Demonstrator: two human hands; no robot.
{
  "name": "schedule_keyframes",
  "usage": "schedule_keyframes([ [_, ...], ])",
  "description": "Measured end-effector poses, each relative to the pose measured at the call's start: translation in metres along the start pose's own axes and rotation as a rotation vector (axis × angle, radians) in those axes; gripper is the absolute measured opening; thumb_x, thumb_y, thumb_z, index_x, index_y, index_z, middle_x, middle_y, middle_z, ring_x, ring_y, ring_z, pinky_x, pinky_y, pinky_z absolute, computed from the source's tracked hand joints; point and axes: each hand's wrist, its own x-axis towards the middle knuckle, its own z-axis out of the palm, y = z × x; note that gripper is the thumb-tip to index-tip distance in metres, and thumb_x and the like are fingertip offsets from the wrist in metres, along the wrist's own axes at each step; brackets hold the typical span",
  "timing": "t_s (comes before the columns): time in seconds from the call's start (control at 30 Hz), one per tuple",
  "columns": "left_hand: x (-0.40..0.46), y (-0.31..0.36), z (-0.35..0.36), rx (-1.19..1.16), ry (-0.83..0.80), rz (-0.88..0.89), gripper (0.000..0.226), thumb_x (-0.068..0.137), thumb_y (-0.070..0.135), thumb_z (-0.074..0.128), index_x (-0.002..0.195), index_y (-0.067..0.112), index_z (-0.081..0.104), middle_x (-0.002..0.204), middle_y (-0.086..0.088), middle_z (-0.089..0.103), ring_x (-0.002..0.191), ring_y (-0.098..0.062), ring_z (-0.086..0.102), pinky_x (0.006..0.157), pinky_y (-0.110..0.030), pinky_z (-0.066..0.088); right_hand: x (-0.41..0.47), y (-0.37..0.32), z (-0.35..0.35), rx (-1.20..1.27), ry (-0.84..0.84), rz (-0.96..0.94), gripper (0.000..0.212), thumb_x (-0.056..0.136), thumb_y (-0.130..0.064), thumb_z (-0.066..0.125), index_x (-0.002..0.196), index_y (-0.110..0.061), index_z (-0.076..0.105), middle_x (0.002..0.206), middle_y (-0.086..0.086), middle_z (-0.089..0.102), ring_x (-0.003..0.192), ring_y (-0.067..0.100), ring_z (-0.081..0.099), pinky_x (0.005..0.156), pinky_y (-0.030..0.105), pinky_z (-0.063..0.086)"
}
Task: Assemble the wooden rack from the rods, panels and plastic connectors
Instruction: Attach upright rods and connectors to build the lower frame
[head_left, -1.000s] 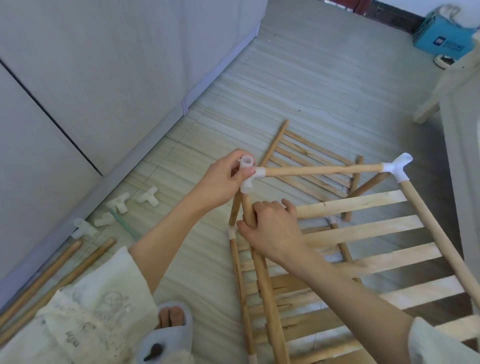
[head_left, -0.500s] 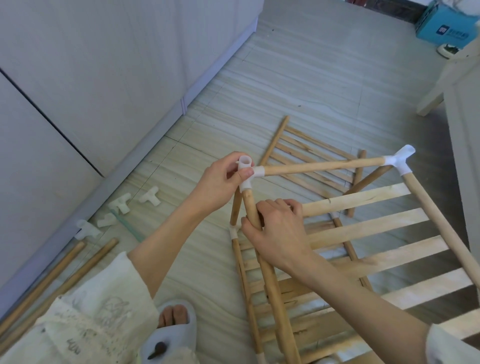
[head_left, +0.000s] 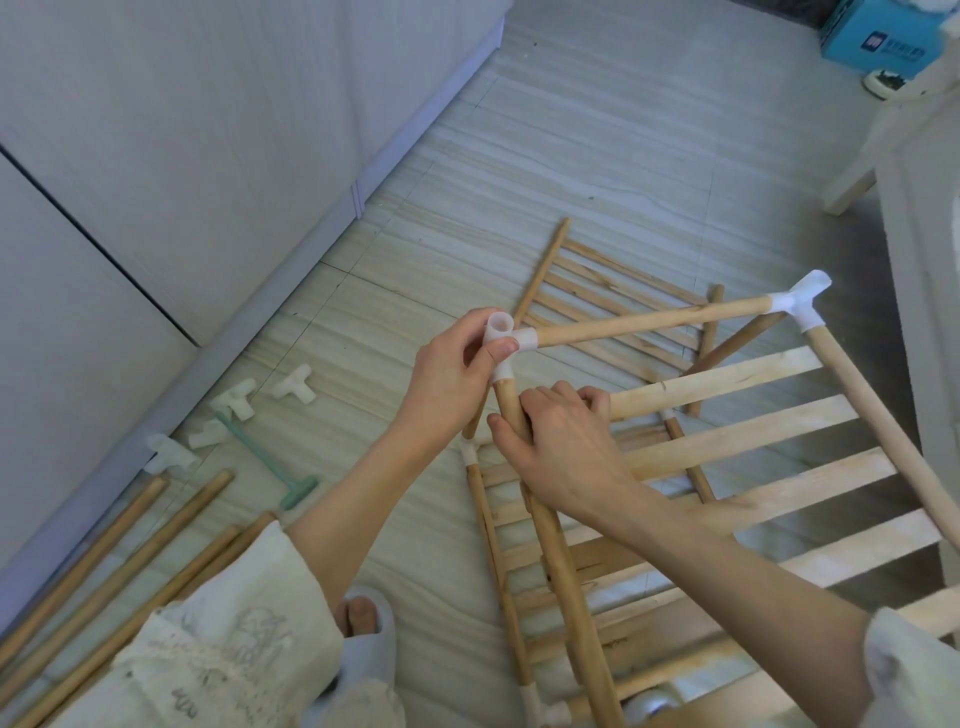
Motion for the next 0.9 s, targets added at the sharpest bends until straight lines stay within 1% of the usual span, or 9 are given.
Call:
schedule_keyframes([
  [0.23, -0.021, 0.004, -0.005, 0.087, 0.101, 0.018, 0.009, 0.091, 0.021, 0.057, 0.087, 0.03, 0.056, 0.067, 0.001, 0.054, 0.057, -0.003, 0.043, 0.055, -0.01, 0.034, -0.005, -0.009, 0.004, -0.011, -0.022, -0.041, 0.032, 0.096, -0.041, 0.036, 0.072, -0.02, 0.04, 0.067, -0.011, 0.037, 0.084, 0.012, 0.038, 0.095, 0.033, 0.022],
  [0.33, -0.026, 0.003, -0.008, 0.116, 0.121, 0.039, 0.005, 0.093, 0.022, 0.055, 0.089, 0.026, 0.055, 0.063, 0.009, 0.049, 0.056, -0.001, 0.043, 0.055, -0.01, 0.035, -0.004, -0.01, 0.002, -0.032, -0.056, -0.08, 0.038, 0.096, -0.041, 0.038, 0.063, -0.023, 0.03, 0.064, -0.011, 0.034, 0.082, 0.012, 0.036, 0.098, 0.033, 0.022],
  [0.4, -0.027, 0.002, -0.011, 0.139, 0.127, 0.039, 0.003, 0.094, 0.023, 0.053, 0.091, 0.024, 0.053, 0.064, 0.013, 0.047, 0.058, 0.002, 0.045, 0.056, -0.009, 0.035, 0.001, -0.006, -0.006, -0.072, -0.109, -0.135, 0.034, 0.096, -0.041, 0.038, 0.068, -0.021, 0.036, 0.068, -0.01, 0.037, 0.085, 0.011, 0.034, 0.105, 0.037, 0.019],
  [0.53, -0.043, -0.004, -0.019, 0.215, 0.112, 0.086, 0.011, 0.093, 0.029, 0.053, 0.087, 0.036, 0.046, 0.075, 0.014, 0.051, 0.07, -0.003, 0.05, 0.063, -0.018, 0.04, 0.001, 0.008, -0.018, -0.15, -0.194, -0.303, 0.027, 0.096, -0.043, 0.04, 0.085, -0.019, 0.046, 0.087, -0.007, 0.047, 0.109, 0.014, 0.04, 0.116, 0.042, 0.004],
  [0.63, -0.07, -0.002, -0.019, 0.256, 0.09, 0.059, 0.02, 0.087, 0.029, 0.059, 0.081, 0.037, 0.042, 0.075, 0.01, 0.052, 0.066, -0.006, 0.049, 0.059, -0.024, 0.042, -0.021, 0.026, -0.015, -0.121, -0.206, -0.398, 0.055, 0.089, -0.056, 0.03, 0.11, -0.015, 0.06, 0.121, -0.001, 0.057, 0.136, 0.018, 0.03, 0.116, 0.04, -0.005],
  [0.73, -0.095, 0.008, -0.011, 0.304, -0.001, 0.01, 0.026, 0.082, 0.026, 0.064, 0.08, 0.033, 0.039, 0.07, 0.008, 0.051, 0.061, -0.012, 0.049, 0.057, -0.032, 0.043, -0.05, 0.043, -0.009, 0.005, -0.093, -0.421, 0.069, 0.084, -0.066, 0.031, 0.118, -0.016, 0.064, 0.145, 0.005, 0.043, 0.143, 0.019, 0.018, 0.117, 0.037, 0.01],
  [0.8, -0.101, 0.018, -0.003, 0.383, -0.07, -0.026, 0.024, 0.08, 0.025, 0.062, 0.082, 0.029, 0.039, 0.071, 0.005, 0.051, 0.064, -0.017, 0.051, 0.058, -0.034, 0.043, -0.069, 0.05, -0.014, 0.105, -0.072, -0.299, 0.078, 0.081, -0.071, 0.021, 0.125, -0.019, 0.059, 0.153, 0.0, 0.028, 0.143, 0.009, 0.007, 0.115, 0.026, 0.008],
  [0.83, -0.102, 0.022, 0.0, 0.409, -0.078, -0.047, 0.021, 0.079, 0.025, 0.06, 0.084, 0.028, 0.039, 0.075, 0.004, 0.051, 0.067, -0.018, 0.051, 0.058, -0.034, 0.042, -0.077, 0.053, -0.017, 0.11, -0.041, -0.239, 0.079, 0.082, -0.07, 0.017, 0.128, -0.019, 0.057, 0.154, -0.001, 0.025, 0.143, 0.009, 0.008, 0.114, 0.025, 0.008],
  [0.9, -0.102, 0.027, 0.004, 0.464, -0.052, -0.017, 0.019, 0.077, 0.026, 0.055, 0.09, 0.023, 0.042, 0.085, 0.006, 0.047, 0.076, -0.016, 0.048, 0.062, -0.027, 0.04, -0.093, 0.062, -0.021, 0.109, 0.058, -0.135, 0.075, 0.088, -0.066, 0.02, 0.127, -0.015, 0.058, 0.149, 0.004, 0.035, 0.14, 0.018, 0.027, 0.114, 0.033, 0.023],
])
